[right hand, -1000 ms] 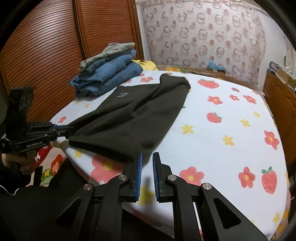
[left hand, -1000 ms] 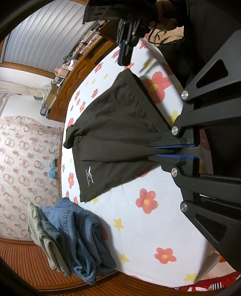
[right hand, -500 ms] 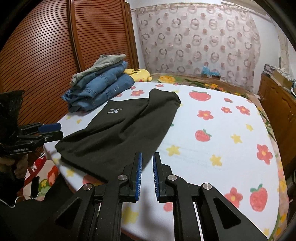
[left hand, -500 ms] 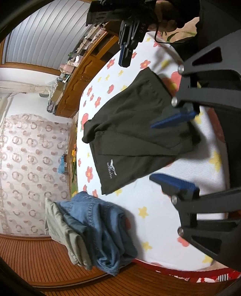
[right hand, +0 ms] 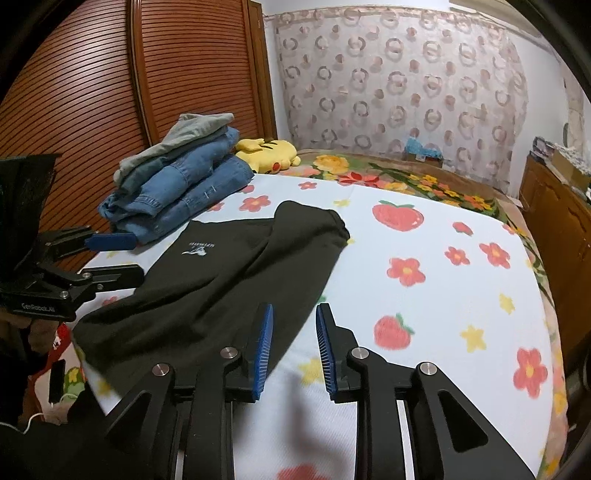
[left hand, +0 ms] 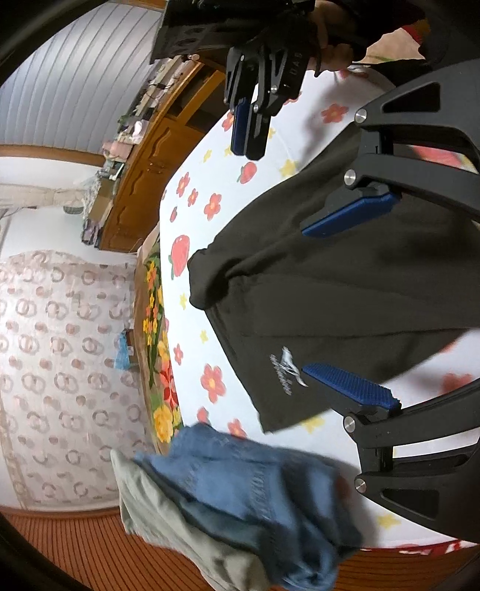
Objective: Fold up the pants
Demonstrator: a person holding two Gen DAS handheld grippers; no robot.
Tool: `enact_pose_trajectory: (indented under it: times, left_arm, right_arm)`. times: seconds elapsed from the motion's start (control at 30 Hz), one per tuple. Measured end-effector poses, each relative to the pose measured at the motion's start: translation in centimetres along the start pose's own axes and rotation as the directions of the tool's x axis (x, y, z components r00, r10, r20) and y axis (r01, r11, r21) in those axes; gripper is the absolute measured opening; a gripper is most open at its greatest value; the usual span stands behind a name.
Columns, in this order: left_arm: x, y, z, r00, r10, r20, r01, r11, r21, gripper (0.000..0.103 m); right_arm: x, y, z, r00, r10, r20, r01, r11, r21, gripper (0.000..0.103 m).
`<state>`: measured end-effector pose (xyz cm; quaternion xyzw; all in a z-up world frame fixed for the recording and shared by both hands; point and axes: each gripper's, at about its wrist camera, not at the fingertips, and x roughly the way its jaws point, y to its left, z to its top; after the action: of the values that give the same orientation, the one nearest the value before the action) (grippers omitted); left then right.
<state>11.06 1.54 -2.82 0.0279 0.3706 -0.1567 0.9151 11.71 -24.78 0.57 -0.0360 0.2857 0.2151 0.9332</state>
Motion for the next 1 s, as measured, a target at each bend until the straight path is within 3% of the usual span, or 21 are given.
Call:
enact_pose_trajectory:
  times: [0.5,0.63,1.0]
  left_arm:
    - [6.8,-0.6,4.3,0.99,-0.033,-0.134,0.041,0.997,0.06,0.048]
    - [8.4,-0.4,5.0,0.985,-0.041,-0.17,0.052,0.996,0.065,0.037]
    - [11.0,-0.6,5.4,0.974,-0.042,-0.222,0.059,0.996,0.073,0.032]
  right_arm:
    - [5.0,-2.8,2.4,0.997,0.032,-0.072,-0.032,0.999,-0.003,0.025]
    - [6.2,-2.9,2.3,0.994,0.028,-0.105,-0.028,1.0,0.0,0.025]
    - [7.3,-2.9,2.6,0.989,0.019,-0.144,-0.02,1.0,-0.008,0.03]
